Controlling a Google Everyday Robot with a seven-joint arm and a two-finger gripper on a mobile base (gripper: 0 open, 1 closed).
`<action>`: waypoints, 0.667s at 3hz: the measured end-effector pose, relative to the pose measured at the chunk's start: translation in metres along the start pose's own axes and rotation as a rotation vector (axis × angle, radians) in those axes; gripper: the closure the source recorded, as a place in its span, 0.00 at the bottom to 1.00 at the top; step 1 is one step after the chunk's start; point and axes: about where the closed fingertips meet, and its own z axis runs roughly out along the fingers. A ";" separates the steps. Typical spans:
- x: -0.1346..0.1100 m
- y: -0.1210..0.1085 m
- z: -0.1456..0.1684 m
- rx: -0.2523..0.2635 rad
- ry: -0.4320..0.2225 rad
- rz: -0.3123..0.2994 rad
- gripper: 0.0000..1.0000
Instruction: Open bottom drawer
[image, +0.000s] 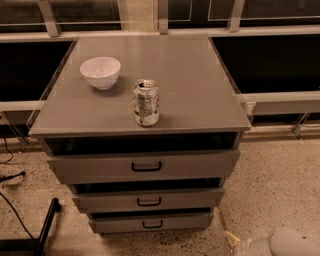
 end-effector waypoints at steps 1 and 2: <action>0.007 -0.015 0.035 0.029 -0.078 -0.008 0.00; 0.009 -0.031 0.074 0.056 -0.152 -0.031 0.00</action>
Offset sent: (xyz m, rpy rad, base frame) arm 0.0581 0.0332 -0.1124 0.2016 -0.1729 -0.0046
